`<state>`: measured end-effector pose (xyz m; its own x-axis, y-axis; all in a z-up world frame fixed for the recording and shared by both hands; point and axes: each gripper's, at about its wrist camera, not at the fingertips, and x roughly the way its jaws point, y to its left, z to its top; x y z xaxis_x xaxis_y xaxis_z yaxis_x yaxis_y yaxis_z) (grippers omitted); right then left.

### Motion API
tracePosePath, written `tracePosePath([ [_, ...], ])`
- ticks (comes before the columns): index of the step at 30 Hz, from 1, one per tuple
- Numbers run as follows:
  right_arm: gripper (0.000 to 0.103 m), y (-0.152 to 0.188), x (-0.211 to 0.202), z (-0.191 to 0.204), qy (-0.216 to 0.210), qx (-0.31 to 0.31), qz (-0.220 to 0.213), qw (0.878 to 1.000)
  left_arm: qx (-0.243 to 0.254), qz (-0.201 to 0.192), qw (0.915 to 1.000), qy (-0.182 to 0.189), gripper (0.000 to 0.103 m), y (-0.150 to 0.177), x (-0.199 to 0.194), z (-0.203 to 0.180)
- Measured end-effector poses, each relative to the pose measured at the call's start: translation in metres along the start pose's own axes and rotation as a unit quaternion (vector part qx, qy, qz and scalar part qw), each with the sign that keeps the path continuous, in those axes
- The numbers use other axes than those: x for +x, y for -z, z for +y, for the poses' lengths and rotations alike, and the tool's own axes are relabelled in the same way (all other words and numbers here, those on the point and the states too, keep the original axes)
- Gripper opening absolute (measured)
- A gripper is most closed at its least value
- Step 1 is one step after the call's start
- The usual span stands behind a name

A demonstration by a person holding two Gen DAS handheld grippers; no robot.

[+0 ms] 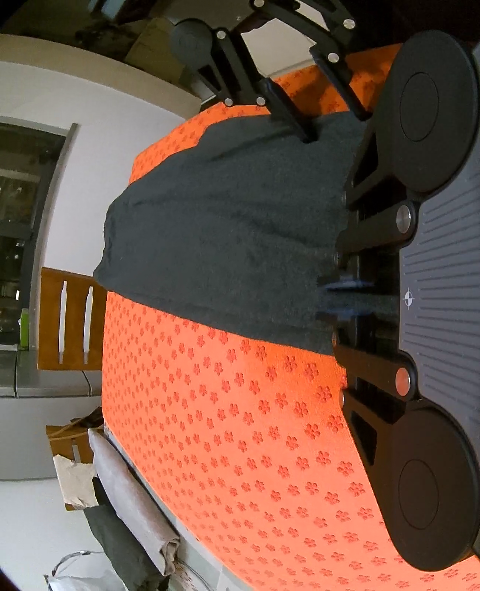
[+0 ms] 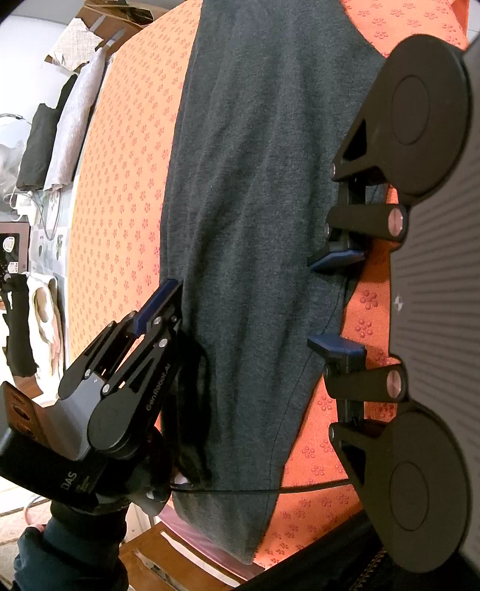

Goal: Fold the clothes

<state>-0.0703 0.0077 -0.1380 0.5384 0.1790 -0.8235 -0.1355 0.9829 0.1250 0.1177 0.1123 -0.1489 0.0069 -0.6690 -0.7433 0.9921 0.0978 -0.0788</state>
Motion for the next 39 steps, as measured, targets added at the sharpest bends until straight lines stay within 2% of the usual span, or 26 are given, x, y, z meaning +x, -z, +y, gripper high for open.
tracePosePath([
  [3, 0.045, 0.0, 0.0, 0.0, 0.0, 0.0, 0.0, 1.0, -0.006, -0.01, 0.9999, -0.005, 0.002, -0.001, -0.003, 0.0],
  [10, 0.045, -0.001, 0.001, -0.001, 0.0, -0.001, 0.001, 1.0, -0.059, -0.039, 0.997, -0.031, 0.002, -0.005, -0.016, 0.02],
  [16, 0.046, -0.001, 0.001, 0.0, 0.001, -0.001, 0.001, 1.0, -0.069, -0.031, 0.995, -0.065, 0.002, -0.005, -0.012, 0.031],
  [19, 0.046, -0.001, 0.002, 0.001, 0.001, -0.001, 0.001, 1.0, -0.072, -0.024, 0.9955, -0.057, 0.003, -0.003, -0.013, 0.034],
  [22, 0.046, -0.001, 0.002, 0.001, 0.001, -0.001, 0.001, 1.0, -0.072, -0.026, 0.9965, -0.033, 0.005, -0.005, -0.02, 0.032],
  [25, 0.046, -0.002, 0.002, 0.001, 0.001, 0.0, 0.0, 1.0, -0.049, -0.022, 0.9984, -0.017, 0.02, -0.005, -0.02, 0.021],
  [30, 0.05, -0.002, 0.003, 0.002, -0.001, -0.003, 0.002, 1.0, -0.006, -0.014, 0.9999, -0.003, 0.025, -0.003, -0.013, 0.001],
  [35, 0.05, -0.003, 0.004, 0.002, 0.0, -0.004, 0.003, 1.0, 0.015, -0.004, 0.9998, -0.009, 0.023, -0.001, -0.003, -0.006],
  [37, 0.05, -0.003, 0.004, 0.002, 0.0, -0.003, 0.002, 1.0, 0.019, -0.003, 0.9997, -0.012, 0.008, 0.0, -0.002, -0.006],
  [39, 0.05, -0.003, 0.004, 0.002, 0.0, -0.003, 0.002, 1.0, 0.021, -0.007, 0.9997, -0.013, 0.003, 0.001, -0.003, -0.005],
])
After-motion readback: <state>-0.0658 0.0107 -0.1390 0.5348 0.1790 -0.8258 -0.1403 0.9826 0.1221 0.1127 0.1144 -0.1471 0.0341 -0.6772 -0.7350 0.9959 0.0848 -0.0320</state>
